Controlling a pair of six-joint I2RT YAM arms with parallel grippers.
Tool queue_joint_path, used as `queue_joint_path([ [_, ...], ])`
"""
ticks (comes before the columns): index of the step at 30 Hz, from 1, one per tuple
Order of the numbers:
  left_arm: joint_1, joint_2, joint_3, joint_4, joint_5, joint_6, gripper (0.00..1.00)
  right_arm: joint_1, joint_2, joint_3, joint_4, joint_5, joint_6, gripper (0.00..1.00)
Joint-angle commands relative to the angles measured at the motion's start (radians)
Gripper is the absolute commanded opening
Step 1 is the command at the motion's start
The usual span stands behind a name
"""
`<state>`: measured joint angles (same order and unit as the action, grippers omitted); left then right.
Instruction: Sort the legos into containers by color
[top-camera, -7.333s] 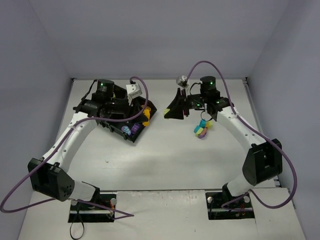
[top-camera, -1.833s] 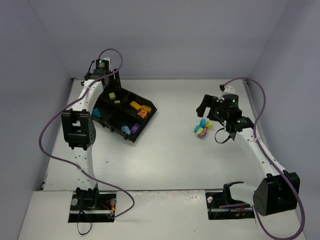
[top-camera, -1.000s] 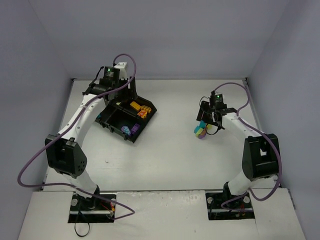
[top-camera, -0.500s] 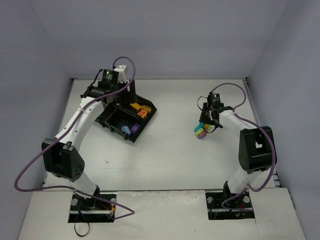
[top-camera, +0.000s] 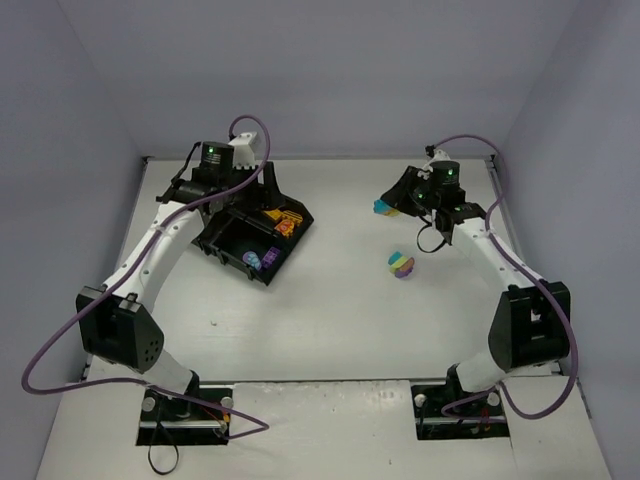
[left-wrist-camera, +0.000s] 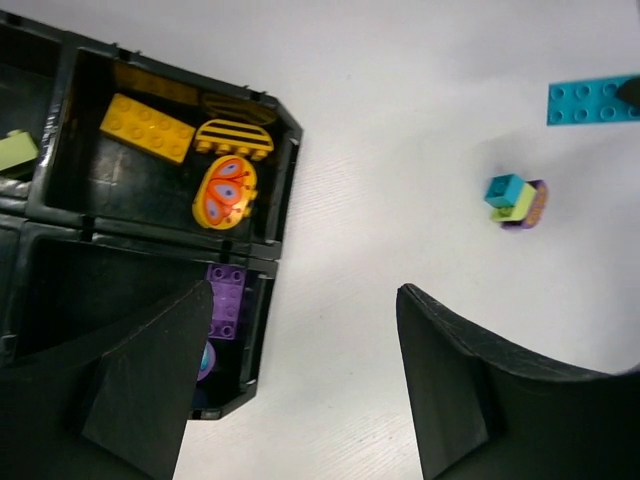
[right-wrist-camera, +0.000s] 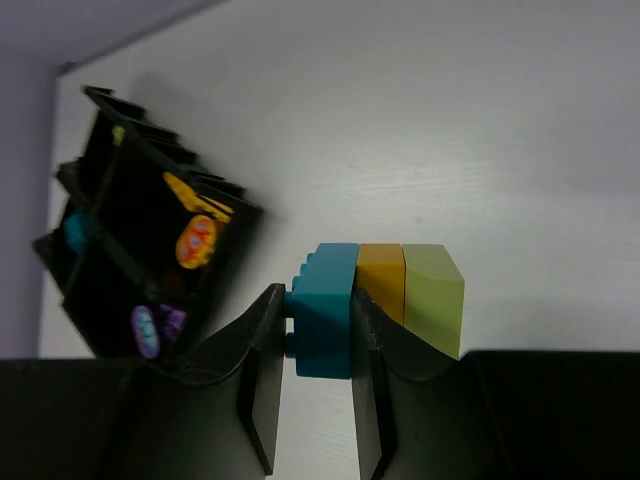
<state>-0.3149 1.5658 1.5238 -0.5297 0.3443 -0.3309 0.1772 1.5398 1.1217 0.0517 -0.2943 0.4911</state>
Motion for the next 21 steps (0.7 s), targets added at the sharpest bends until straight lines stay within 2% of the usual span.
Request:
queue_joint_path([
  [1, -0.007, -0.079, -0.007, 0.126, 0.108, -0.043, 0.68, 0.001, -0.069, 0.058, 0.168, -0.153, 0.121, 0.00],
  [5, -0.010, -0.092, -0.040, 0.197, 0.188, -0.074, 0.68, 0.008, -0.046, 0.076, 0.195, -0.255, 0.158, 0.00],
  [9, -0.012, -0.098, -0.040, 0.165, 0.159, -0.054, 0.67, 0.042, 0.009, 0.069, 0.169, -0.324, 0.106, 0.00],
  [14, -0.013, -0.112, -0.047, 0.105, 0.108, 0.003, 0.68, 0.192, 0.078, 0.084, 0.013, -0.235, -0.185, 0.00],
  [18, -0.013, -0.133, -0.070, 0.077, 0.073, 0.024, 0.68, 0.301, 0.097, 0.058, -0.016, -0.177, -0.440, 0.00],
  [21, -0.012, -0.151, -0.088, 0.065, 0.047, 0.038, 0.68, 0.364, 0.100, 0.023, -0.026, -0.158, -0.549, 0.00],
])
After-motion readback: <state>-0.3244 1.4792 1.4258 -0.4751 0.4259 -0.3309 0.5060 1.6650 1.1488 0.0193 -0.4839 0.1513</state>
